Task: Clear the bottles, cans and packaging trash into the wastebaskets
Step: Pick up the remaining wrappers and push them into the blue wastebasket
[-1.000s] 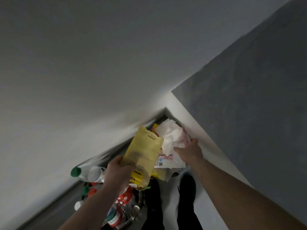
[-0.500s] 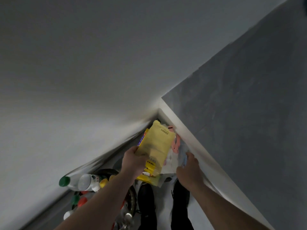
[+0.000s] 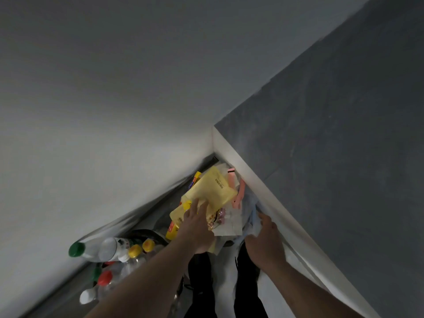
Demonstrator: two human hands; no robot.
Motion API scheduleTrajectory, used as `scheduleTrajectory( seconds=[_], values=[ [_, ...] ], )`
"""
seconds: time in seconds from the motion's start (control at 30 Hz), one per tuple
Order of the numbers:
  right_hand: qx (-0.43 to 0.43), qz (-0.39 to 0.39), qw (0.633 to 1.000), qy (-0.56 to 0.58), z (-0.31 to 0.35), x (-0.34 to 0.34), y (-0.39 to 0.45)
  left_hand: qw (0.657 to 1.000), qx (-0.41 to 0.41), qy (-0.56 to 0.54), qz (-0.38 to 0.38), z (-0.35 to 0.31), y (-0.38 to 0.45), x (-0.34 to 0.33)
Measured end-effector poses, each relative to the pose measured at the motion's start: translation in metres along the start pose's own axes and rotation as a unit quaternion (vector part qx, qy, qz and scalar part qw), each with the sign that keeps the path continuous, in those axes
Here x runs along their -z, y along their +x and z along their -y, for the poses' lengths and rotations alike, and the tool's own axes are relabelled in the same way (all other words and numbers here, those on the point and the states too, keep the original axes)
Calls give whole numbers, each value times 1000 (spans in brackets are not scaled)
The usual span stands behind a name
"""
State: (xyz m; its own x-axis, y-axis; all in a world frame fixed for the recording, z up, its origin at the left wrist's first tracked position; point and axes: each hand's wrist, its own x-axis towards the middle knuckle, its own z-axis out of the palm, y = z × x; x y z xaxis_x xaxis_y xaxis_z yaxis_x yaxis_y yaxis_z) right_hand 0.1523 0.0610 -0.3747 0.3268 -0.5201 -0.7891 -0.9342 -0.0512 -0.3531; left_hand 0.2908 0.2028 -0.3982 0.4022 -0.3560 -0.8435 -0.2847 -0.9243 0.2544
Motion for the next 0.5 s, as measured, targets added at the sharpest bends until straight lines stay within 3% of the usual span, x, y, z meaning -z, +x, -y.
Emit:
scheduleTrajectory(
  seconds=[0.2,0.5],
  values=[
    [26,4,1000,-13,2,-5,10,998,38,-22,53,-6,19,-2],
    [31,12,999,-19,10,9,-5,993,29,-85,-73,-7,-7,0]
  ],
)
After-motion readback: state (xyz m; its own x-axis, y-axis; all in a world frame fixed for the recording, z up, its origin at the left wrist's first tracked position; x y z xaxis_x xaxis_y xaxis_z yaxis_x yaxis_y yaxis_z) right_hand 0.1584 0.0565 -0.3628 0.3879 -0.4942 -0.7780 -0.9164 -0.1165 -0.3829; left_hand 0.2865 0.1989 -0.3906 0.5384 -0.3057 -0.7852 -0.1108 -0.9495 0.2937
